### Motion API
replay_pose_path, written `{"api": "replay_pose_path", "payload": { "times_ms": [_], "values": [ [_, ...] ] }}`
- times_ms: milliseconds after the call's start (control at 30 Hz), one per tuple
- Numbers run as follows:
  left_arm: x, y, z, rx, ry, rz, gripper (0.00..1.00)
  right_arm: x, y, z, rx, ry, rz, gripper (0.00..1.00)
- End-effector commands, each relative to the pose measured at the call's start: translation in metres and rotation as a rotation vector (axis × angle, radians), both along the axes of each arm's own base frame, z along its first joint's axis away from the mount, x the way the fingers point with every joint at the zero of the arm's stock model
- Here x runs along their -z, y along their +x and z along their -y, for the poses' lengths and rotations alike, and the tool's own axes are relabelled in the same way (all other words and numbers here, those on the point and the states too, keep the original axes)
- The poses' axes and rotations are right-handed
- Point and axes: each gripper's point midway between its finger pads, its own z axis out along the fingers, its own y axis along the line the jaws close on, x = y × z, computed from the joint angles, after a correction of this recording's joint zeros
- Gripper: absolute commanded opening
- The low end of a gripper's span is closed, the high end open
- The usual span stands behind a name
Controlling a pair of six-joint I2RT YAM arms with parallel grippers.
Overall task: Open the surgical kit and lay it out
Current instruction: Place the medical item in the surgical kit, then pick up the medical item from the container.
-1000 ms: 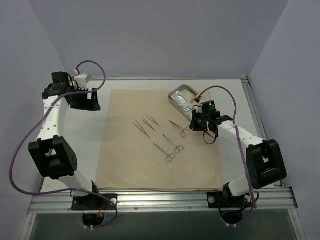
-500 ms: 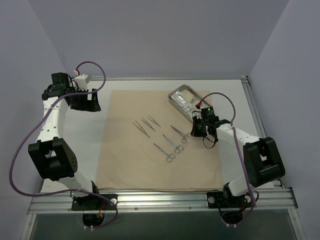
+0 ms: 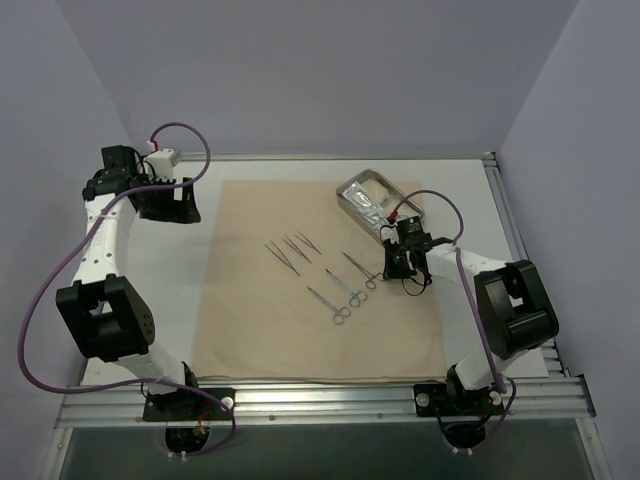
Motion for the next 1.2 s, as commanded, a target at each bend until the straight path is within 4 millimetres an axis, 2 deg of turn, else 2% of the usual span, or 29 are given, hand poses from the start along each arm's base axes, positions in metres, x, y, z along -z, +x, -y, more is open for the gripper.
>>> {"api": "replay_pose_path", "payload": {
  "times_ms": [0, 233, 467, 633, 700, 767, 867, 900, 967, 1000, 1167],
  "values": [
    [-0.022, 0.0, -0.002, 0.014, 0.003, 0.076, 0.94, 0.007, -0.004, 0.012, -0.001, -0.067, -0.034, 0.04],
    [-0.022, 0.001, -0.002, 0.011, 0.005, 0.077, 0.94, -0.001, 0.001, 0.011, -0.003, -0.069, -0.013, 0.17],
    [-0.021, 0.0, -0.003, 0.01, 0.006, 0.074, 0.94, -0.009, 0.005, 0.006, -0.014, -0.05, -0.008, 0.18],
    [-0.019, 0.0, -0.004, 0.009, 0.007, 0.07, 0.94, -0.026, 0.015, 0.004, -0.018, -0.042, 0.029, 0.18],
    [-0.02, 0.0, -0.005, 0.007, 0.009, 0.075, 0.94, -0.045, 0.025, -0.002, -0.031, -0.027, 0.065, 0.18],
    [-0.021, 0.0, -0.006, 0.005, 0.012, 0.074, 0.94, -0.078, 0.044, -0.007, -0.045, -0.006, 0.144, 0.18],
    [-0.022, 0.0, -0.007, 0.001, 0.014, 0.077, 0.94, -0.107, 0.067, -0.001, -0.026, -0.014, 0.219, 0.18],
    [-0.022, 0.0, -0.007, 0.001, 0.012, 0.078, 0.94, -0.117, 0.084, 0.007, -0.011, -0.035, 0.252, 0.18],
    [-0.021, 0.0, -0.007, -0.002, 0.009, 0.073, 0.94, -0.119, 0.098, 0.017, 0.011, -0.074, 0.251, 0.18],
    [-0.021, -0.001, -0.007, -0.003, 0.012, 0.072, 0.94, -0.121, 0.115, 0.023, 0.016, -0.095, 0.259, 0.18],
    [-0.02, -0.002, -0.01, -0.01, 0.028, 0.061, 0.94, -0.117, 0.153, 0.046, 0.058, -0.201, 0.255, 0.19]
  ]
}}
